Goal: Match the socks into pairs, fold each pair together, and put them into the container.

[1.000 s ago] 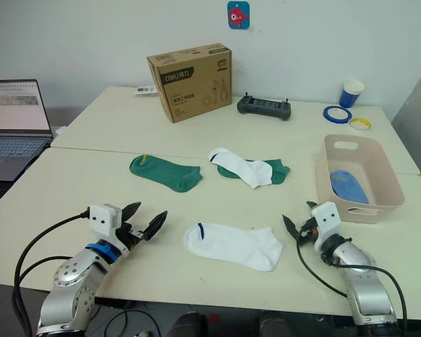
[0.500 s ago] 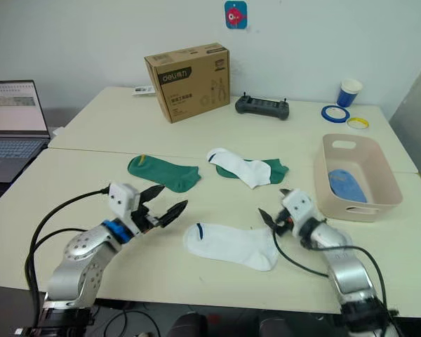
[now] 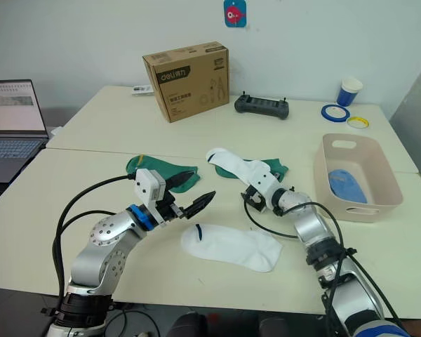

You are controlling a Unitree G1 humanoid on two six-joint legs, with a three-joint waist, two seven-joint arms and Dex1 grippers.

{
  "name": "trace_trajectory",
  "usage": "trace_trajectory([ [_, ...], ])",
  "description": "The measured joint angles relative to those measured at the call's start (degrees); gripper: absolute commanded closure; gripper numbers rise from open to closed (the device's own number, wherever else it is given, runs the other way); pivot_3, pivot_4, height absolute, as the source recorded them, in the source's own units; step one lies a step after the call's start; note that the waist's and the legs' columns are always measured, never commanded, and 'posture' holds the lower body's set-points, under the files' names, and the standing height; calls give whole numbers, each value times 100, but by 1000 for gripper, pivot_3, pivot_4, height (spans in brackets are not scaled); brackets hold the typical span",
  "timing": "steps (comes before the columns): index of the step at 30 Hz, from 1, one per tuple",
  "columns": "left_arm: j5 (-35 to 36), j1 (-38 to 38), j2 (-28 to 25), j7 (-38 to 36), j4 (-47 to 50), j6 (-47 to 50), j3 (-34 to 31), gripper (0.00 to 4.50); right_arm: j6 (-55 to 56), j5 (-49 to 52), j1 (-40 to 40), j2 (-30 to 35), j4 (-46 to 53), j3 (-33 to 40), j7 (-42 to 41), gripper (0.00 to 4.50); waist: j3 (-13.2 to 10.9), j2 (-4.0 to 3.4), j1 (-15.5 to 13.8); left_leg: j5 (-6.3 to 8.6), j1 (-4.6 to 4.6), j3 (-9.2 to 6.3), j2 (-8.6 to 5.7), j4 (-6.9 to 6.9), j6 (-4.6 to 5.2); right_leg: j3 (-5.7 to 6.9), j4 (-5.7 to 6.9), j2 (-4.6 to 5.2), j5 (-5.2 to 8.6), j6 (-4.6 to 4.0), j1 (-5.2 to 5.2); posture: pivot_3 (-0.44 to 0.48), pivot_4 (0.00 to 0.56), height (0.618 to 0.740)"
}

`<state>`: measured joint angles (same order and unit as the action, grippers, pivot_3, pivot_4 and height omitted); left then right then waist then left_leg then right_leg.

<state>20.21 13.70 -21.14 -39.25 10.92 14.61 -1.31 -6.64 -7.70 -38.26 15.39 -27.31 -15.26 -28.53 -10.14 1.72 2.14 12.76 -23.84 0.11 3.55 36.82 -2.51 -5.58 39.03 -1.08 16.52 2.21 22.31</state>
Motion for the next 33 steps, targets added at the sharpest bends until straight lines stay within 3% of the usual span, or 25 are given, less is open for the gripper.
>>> trace_trajectory([
  [8,-7,-260,3,109,134,0,44,0,108,-17,-11,30,-293,100,126,3897,0,0,3,-1,-1,2,-4,10,-1,-3,0,4,-2,3,-3,0,150,740],
  [10,-6,-266,2,111,194,0,45,0,111,-16,-11,53,-348,131,141,4451,0,0,5,-1,0,2,-3,9,-1,-4,0,3,-1,3,-3,0,150,740],
  [19,-2,-264,-15,33,213,-1,92,0,59,178,151,69,-160,339,-47,4451,0,0,3,0,-2,1,-3,6,-1,-3,-2,2,-1,3,-2,0,150,740],
  [22,14,-270,-80,-41,225,1,91,0,-3,264,517,275,435,308,-459,4451,-1,-2,1,0,-3,1,-3,2,-1,-3,-3,2,0,4,0,0,150,740],
  [29,144,-626,-508,-378,278,18,-71,0,-188,641,1643,1552,2567,277,-1847,4451,-3,-4,-17,0,-1,1,0,-4,0,-1,-5,2,16,13,0,0,150,740],
  [33,205,-761,-783,-626,297,26,-76,0,-484,929,2092,1833,3120,484,-2035,4451,-4,-4,-10,0,2,2,1,1,0,-2,-2,2,21,18,0,0,150,740],
])
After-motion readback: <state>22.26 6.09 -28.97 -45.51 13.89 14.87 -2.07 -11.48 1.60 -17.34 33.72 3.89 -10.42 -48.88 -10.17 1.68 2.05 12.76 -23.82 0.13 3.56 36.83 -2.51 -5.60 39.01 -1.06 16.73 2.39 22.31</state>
